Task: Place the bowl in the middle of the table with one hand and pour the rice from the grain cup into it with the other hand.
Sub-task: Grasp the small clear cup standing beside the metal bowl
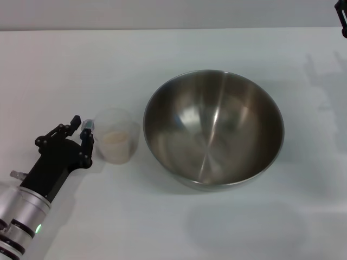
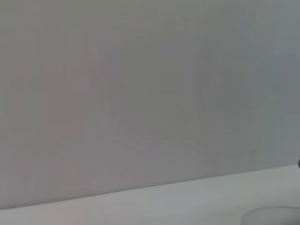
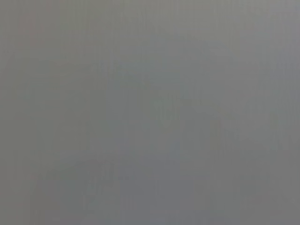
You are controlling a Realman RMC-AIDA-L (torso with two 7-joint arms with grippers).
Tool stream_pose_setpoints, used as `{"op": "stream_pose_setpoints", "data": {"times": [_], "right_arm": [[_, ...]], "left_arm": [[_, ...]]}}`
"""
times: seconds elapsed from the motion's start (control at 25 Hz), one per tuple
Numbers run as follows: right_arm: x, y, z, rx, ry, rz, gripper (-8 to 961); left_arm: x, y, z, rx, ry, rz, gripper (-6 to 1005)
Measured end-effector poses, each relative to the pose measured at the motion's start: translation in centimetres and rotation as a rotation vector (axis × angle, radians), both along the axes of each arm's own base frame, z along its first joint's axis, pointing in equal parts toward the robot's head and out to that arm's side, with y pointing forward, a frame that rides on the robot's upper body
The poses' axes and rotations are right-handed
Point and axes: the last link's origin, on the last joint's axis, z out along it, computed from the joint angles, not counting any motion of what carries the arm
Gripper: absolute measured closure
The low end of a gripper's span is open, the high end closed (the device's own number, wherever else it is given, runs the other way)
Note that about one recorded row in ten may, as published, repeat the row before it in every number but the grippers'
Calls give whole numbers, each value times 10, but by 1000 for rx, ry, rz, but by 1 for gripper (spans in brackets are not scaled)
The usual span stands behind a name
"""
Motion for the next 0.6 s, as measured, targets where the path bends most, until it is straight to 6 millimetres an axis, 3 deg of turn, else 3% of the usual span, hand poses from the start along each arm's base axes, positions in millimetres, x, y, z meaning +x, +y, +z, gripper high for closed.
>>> {"op": "stream_pose_setpoints", "data": {"times": [0.12,0.24,0.44,0.6], "right_arm": [[0,0,0,-1,0,0,256],[0,0,0,-1,0,0,256],[0,0,0,1,0,-2,256],[2,0,2,8,5,-8,256]], "left_arm": [[1,1,0,-1,0,-4,579],[3,4,0,-4,6,-15,789],[7,11,3,17,16,-39,966],[22,27,14,131,89,-123,968]]}}
